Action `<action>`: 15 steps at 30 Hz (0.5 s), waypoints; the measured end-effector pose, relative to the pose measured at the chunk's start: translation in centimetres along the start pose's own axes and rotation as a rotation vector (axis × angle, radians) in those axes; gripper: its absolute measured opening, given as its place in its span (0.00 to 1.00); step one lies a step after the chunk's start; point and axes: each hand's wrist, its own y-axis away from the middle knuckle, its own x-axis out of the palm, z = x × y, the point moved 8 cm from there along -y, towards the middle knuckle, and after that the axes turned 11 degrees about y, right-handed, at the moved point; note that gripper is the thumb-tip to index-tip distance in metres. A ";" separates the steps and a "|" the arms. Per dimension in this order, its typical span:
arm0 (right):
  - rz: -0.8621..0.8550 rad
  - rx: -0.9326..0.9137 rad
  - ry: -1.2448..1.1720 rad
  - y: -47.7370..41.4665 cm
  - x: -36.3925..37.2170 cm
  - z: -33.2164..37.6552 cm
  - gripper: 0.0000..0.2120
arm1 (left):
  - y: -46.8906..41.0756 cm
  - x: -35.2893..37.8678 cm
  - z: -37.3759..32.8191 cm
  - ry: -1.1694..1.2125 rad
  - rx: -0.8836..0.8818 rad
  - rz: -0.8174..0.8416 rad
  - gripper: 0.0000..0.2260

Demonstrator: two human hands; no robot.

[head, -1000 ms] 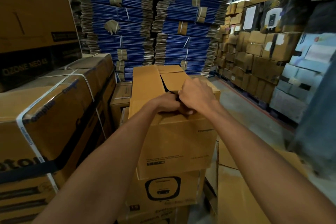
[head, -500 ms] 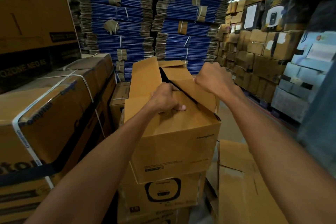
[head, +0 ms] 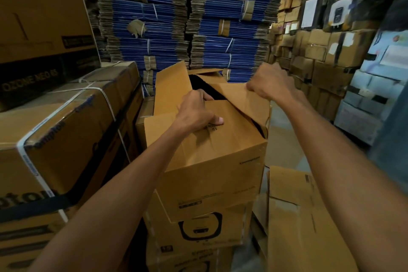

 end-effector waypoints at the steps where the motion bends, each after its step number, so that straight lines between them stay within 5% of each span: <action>1: 0.002 0.001 0.006 -0.1 0.1 -0.1 0.13 | 0.3 0.1 -0.2 -0.002 0.011 -0.014 0.29; 15: -0.005 0.043 0.002 -1.3 0.1 -0.5 0.16 | 2.1 -1.6 -1.8 -0.026 0.166 -0.132 0.29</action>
